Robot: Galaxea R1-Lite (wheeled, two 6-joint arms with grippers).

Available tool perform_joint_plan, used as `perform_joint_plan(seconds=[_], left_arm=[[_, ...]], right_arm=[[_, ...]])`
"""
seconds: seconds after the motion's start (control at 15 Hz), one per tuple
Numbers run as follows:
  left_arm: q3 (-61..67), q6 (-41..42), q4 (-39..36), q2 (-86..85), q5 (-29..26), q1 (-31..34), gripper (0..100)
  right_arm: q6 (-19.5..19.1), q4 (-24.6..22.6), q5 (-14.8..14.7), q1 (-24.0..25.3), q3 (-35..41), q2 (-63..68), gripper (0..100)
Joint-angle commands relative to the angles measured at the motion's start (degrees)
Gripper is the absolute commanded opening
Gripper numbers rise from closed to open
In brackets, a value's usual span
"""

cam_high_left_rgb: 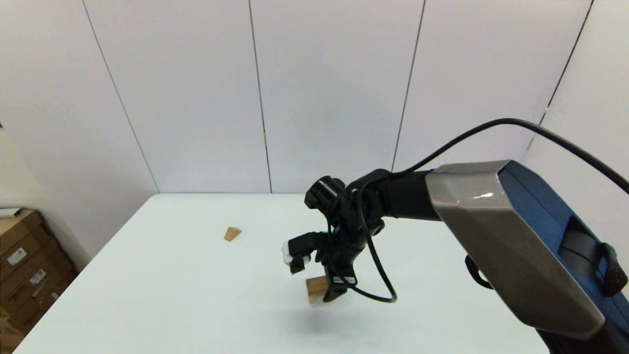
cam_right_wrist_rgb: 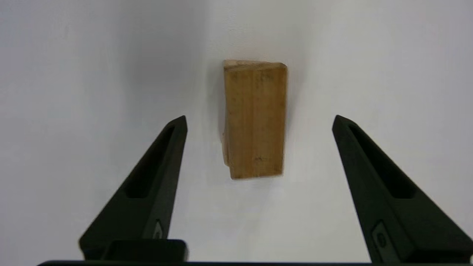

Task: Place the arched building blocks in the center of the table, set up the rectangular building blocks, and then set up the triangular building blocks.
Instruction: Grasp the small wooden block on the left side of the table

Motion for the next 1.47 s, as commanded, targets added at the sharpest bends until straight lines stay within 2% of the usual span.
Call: perform_joint_plan(seconds=[0.07, 0.27, 0.53, 0.73, 0.93, 1.27, 1.47], left_arm=[[0.0, 0.03, -0.01, 0.07, 0.0, 0.08, 100], [0.0, 0.03, -0.01, 0.07, 0.0, -0.01, 100], [0.0, 0.03, -0.01, 0.07, 0.0, 0.08, 100], [0.0, 0.03, -0.01, 0.07, 0.0, 0.08, 100], [0.0, 0.03, -0.01, 0.07, 0.0, -0.01, 100], [0.0, 0.03, -0.01, 0.07, 0.0, -0.01, 100], [0.0, 0.03, -0.01, 0.07, 0.0, -0.01, 100]], right_arm=[[0.45, 2.51, 0.42, -2.65, 0.1, -11.47, 100], [2.91, 8.31, 0.5, -6.26, 0.19, -23.69, 100], [10.47, 16.57, 0.42, -10.21, 1.06, -40.21, 100], [16.18, 18.94, -0.64, -12.58, 2.21, -50.32, 100], [20.67, 19.91, -0.55, -17.51, 8.89, -61.13, 100], [21.46, 19.82, -0.46, -28.14, 27.34, -81.87, 100], [25.68, 19.56, -0.46, -33.24, 36.57, -92.95, 100]])
